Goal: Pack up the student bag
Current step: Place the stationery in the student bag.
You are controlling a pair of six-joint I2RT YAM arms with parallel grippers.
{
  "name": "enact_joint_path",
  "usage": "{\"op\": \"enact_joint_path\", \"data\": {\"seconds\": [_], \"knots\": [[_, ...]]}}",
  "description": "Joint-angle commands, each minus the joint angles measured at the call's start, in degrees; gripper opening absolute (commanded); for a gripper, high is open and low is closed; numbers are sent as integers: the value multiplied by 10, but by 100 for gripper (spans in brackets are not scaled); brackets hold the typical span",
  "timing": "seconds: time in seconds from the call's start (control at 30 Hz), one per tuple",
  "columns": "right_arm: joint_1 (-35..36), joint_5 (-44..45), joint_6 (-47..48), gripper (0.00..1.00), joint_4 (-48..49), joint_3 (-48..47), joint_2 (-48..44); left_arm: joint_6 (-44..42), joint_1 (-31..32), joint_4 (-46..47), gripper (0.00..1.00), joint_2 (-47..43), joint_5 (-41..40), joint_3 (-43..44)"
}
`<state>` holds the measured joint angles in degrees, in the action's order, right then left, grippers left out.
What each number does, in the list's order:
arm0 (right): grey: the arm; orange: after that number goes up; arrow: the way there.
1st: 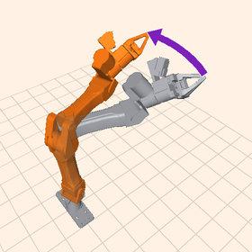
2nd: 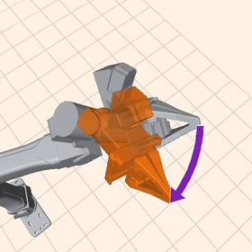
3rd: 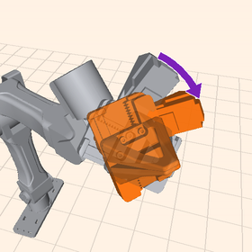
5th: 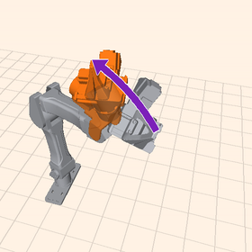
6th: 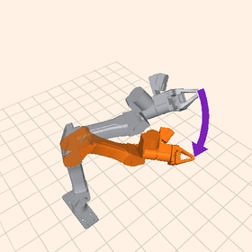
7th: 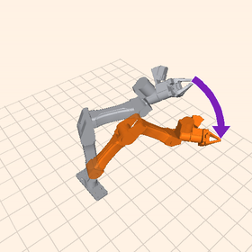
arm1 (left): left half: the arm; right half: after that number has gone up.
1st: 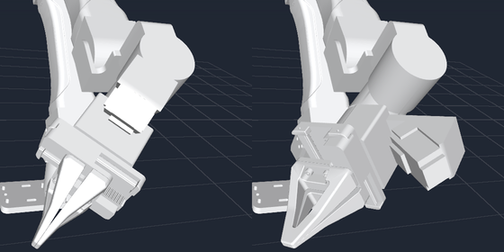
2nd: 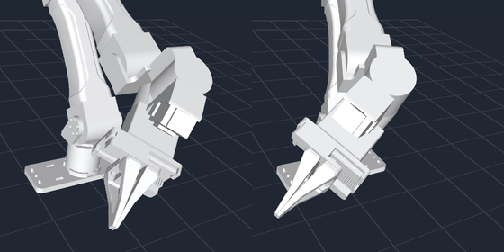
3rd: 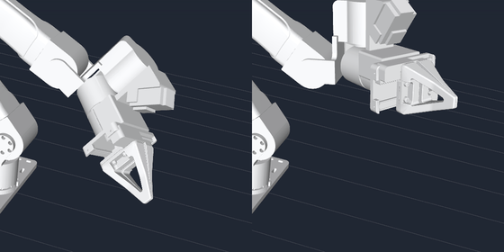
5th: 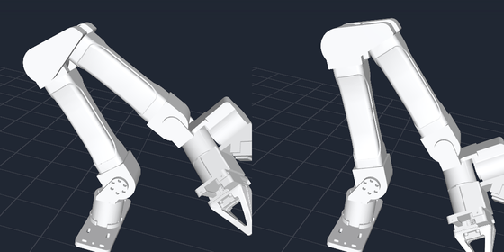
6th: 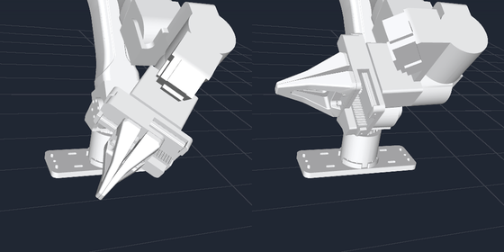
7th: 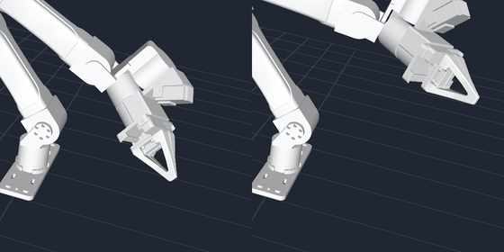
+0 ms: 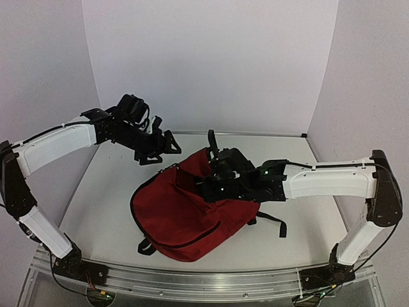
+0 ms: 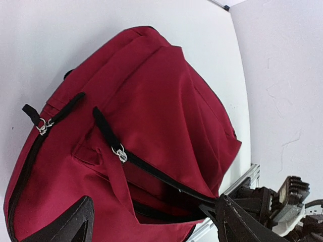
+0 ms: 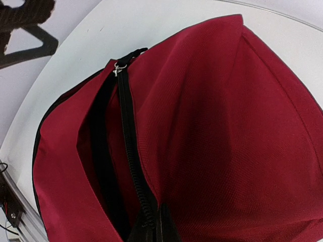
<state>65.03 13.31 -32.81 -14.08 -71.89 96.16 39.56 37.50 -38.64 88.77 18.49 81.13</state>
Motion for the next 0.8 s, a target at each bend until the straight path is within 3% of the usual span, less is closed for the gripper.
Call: {"op": "enact_joint_path", "data": {"seconds": [0.0,0.1,0.37,0.47,0.57,0.77], "knots": [[51,-55,-43,0,-15,34,-11,21,-1,-4,84,-4,-27,-39],[63,-61,-54,6,-19,30,1,38,-1,37,83,5,1,-68],[69,-21,-71,54,-76,-34,-46,55,-1,78,69,-3,-31,-104],[69,2,-75,63,-99,-65,-54,65,-2,92,67,-32,-49,-124],[67,24,-72,68,-118,-108,-38,73,-12,88,63,-47,-53,-138],[36,25,-49,66,-132,-205,33,91,-24,117,58,-54,-19,-174]]}}
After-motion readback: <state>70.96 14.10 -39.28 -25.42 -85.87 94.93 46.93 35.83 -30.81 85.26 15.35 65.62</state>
